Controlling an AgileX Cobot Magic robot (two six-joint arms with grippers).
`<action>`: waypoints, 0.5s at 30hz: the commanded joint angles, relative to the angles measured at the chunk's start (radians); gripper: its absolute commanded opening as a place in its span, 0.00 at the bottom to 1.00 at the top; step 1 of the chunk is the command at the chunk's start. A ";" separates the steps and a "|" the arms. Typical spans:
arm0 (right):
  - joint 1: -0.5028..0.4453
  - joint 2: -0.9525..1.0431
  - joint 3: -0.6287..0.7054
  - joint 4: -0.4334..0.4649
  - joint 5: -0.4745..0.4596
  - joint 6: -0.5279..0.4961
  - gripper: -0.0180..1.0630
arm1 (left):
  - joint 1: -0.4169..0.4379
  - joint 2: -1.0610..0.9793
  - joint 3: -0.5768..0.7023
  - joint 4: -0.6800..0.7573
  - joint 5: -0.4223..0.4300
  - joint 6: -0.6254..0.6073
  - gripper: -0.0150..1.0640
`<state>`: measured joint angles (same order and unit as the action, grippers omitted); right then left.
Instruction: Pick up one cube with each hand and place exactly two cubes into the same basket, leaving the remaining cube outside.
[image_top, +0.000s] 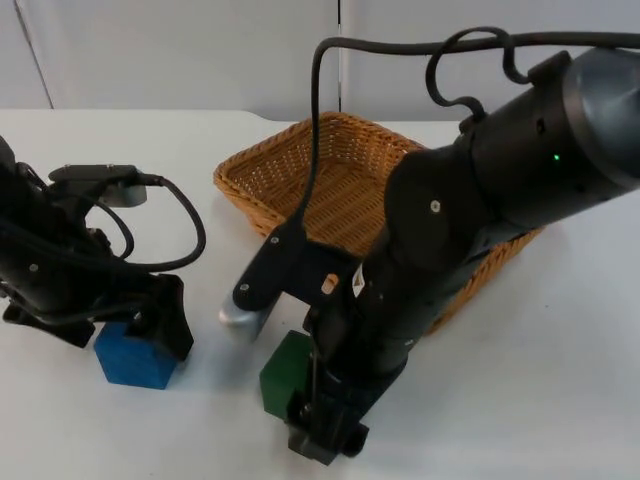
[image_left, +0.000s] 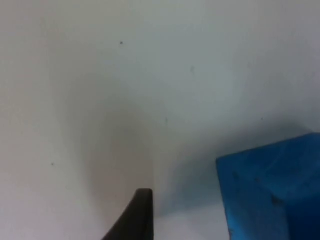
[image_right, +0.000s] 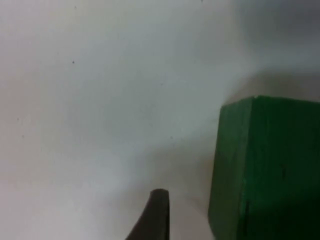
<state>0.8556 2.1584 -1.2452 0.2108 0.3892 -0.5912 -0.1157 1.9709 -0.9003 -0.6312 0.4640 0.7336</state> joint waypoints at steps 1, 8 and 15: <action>0.005 0.000 -0.004 0.003 -0.015 0.000 0.76 | -0.007 0.000 -0.004 -0.018 -0.006 0.005 0.99; 0.005 0.000 -0.004 0.003 -0.015 0.000 0.69 | -0.007 0.000 -0.004 -0.018 -0.006 0.005 0.97; 0.005 -0.006 -0.004 0.001 -0.018 0.000 0.21 | -0.007 0.000 -0.004 -0.018 0.004 0.003 0.55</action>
<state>0.8556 2.1584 -1.2452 0.2108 0.3892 -0.5893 -0.1157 1.9709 -0.9003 -0.6330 0.4614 0.7353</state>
